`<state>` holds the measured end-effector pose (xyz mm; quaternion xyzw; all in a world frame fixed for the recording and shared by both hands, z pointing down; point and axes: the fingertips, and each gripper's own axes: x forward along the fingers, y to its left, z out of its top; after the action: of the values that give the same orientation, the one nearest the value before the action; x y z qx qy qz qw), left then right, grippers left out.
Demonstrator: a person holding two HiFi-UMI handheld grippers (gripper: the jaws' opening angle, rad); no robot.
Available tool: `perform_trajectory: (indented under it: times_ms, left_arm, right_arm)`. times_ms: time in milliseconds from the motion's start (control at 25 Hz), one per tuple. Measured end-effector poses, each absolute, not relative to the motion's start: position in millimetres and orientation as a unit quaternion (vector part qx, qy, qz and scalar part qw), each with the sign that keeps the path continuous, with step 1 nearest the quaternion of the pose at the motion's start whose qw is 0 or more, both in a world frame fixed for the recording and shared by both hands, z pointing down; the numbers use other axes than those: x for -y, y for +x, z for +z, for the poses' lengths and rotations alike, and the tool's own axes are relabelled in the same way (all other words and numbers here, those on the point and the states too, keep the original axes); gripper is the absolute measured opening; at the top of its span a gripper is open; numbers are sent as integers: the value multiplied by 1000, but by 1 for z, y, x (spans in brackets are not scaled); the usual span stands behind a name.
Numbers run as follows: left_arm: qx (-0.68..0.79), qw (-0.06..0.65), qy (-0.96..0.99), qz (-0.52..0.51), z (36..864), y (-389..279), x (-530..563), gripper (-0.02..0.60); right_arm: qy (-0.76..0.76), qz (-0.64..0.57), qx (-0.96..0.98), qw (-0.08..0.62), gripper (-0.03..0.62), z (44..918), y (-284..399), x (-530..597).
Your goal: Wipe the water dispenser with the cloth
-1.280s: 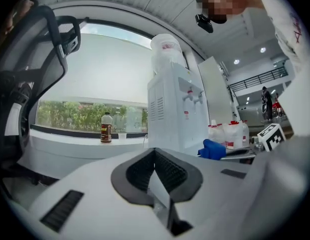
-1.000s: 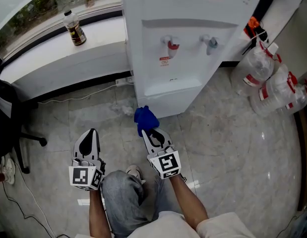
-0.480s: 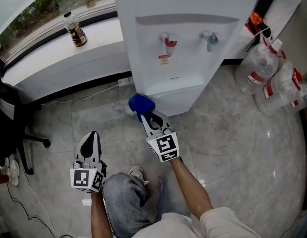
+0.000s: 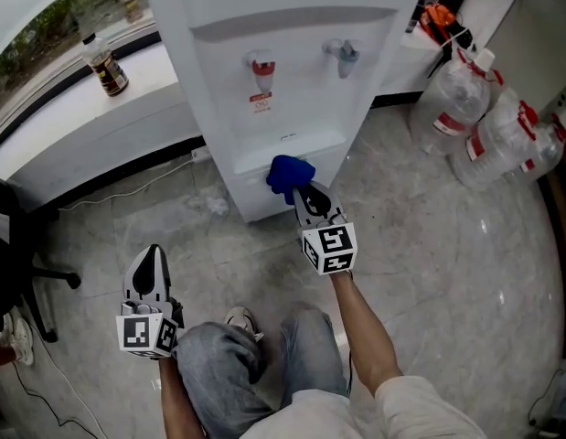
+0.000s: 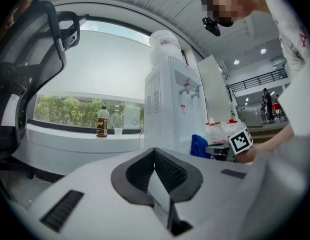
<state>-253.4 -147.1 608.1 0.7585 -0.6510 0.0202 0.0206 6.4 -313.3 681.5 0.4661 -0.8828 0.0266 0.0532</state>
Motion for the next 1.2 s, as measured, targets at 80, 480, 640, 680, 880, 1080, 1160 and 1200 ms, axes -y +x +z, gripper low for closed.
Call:
perform_trajectory:
  times_ms: [80, 480, 640, 680, 880, 1080, 1160, 1200]
  left_arm:
    - [646, 21, 763, 21, 611, -250, 150, 12]
    - [636, 25, 771, 34, 614, -243, 154, 12]
    - [639, 30, 768, 36, 613, -242, 154, 12]
    - [641, 34, 766, 36, 613, -241, 154, 12]
    - [632, 11, 774, 27, 611, -239, 153, 12]
    - [638, 17, 770, 22, 611, -238, 150, 12]
    - [643, 26, 765, 22, 610, -238, 148, 12]
    - [644, 26, 764, 22, 610, -238, 147, 12]
  right_arm:
    - [486, 31, 872, 54, 66, 683, 31, 324]
    - [553, 30, 830, 74, 66, 694, 129, 372]
    - [559, 26, 826, 69, 66, 691, 140, 369]
    - [557, 25, 828, 67, 66, 690, 137, 364]
    - [524, 17, 849, 62, 66, 694, 95, 315]
    - [462, 21, 885, 63, 66, 707, 15, 272]
    - [434, 31, 898, 62, 66, 714, -21, 258]
    - [420, 36, 904, 63, 66, 718, -39, 251]
